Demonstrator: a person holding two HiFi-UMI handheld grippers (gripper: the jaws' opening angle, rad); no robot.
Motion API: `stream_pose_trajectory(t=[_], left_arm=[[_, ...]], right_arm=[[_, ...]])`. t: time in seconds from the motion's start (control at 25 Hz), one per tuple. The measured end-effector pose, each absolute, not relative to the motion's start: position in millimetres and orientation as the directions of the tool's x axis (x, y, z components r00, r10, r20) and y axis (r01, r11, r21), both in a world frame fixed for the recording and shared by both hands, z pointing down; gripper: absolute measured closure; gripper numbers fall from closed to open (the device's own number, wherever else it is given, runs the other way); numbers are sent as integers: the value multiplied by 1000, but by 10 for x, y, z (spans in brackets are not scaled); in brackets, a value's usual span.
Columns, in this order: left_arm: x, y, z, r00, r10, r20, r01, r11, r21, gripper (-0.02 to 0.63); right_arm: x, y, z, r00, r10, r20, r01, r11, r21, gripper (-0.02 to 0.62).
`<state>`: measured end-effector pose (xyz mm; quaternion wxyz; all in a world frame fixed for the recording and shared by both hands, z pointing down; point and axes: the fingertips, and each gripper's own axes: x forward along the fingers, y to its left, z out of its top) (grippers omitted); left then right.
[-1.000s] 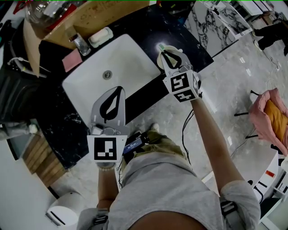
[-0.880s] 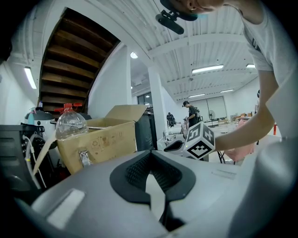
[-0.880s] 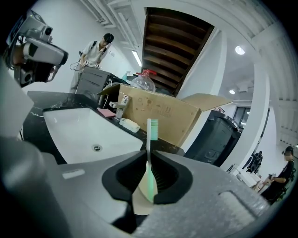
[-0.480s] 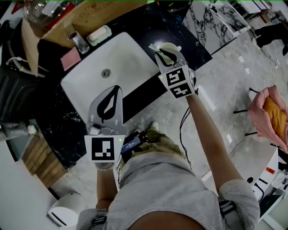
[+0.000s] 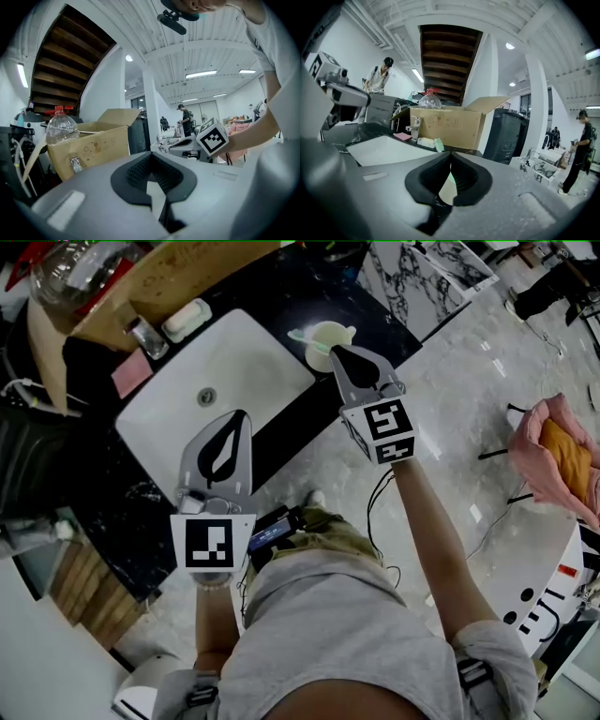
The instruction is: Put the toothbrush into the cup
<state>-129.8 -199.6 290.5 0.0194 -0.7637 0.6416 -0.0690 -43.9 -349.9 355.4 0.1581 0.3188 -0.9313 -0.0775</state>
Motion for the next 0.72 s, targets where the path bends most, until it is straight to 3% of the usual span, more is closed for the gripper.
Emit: stream_pose_trajectory(t=[0.72], left_arm=[[-904,-2109,2715,340,-940,27,-928,-340,-151,594]], right_arm=[[501,-2749,2919,-632,-769,96,-747,638,189,603]])
